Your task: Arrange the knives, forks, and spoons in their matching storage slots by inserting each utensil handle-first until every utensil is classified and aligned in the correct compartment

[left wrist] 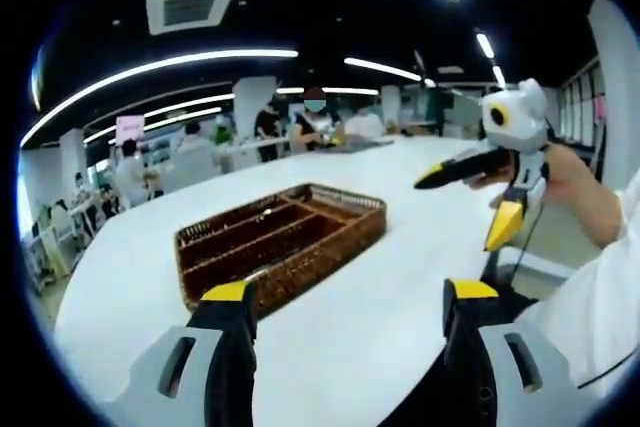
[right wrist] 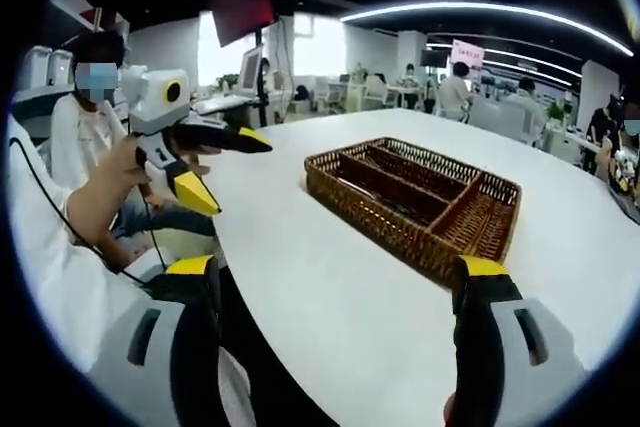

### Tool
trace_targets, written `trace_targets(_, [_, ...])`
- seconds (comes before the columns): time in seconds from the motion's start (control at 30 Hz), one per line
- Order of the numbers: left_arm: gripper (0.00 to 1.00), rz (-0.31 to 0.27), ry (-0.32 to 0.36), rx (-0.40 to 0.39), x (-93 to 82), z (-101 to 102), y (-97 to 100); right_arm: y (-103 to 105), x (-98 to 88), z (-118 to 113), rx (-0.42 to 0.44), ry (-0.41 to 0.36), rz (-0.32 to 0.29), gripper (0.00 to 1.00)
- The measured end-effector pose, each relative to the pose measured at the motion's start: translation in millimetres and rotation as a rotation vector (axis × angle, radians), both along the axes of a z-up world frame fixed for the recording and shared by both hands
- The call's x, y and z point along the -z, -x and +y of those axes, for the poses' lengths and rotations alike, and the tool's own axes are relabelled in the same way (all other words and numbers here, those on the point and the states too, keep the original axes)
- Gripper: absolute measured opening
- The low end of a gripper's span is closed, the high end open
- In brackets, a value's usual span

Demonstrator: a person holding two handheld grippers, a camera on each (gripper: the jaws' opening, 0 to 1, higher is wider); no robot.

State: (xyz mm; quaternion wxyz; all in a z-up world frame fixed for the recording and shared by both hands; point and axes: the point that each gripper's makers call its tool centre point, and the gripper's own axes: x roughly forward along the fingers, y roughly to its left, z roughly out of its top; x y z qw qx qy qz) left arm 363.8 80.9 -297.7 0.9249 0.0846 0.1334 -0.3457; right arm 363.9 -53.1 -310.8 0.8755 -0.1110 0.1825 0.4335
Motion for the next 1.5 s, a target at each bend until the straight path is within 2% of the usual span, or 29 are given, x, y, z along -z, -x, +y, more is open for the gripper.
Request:
trace_targets(0.4, [0.76, -0.015, -0.002, -0.007, -4.6, 4.8, 10.6, 11.5, -2.3, -0.8, 0.013, 0.012, -0.005, 1.00])
trace_targets(0.63, [0.76, -0.006, -0.002, -0.014, -4.0, 8.2, 14.6, 18.3, -1.2, 1.8, 0.012, 0.022, 0.007, 1.00])
trace_targets(1.03, [0.76, 0.021, -0.016, -0.028, -5.7, 10.1, 23.5, 33.0, -9.9, 6.5, 0.017, 0.023, -0.005, 1.00])
trace_targets(1.5, [0.76, 0.012, -0.031, -0.041, -19.6, 9.9, 32.1, 37.9, -15.0, 2.9, 0.022, 0.022, 0.007, 0.98])
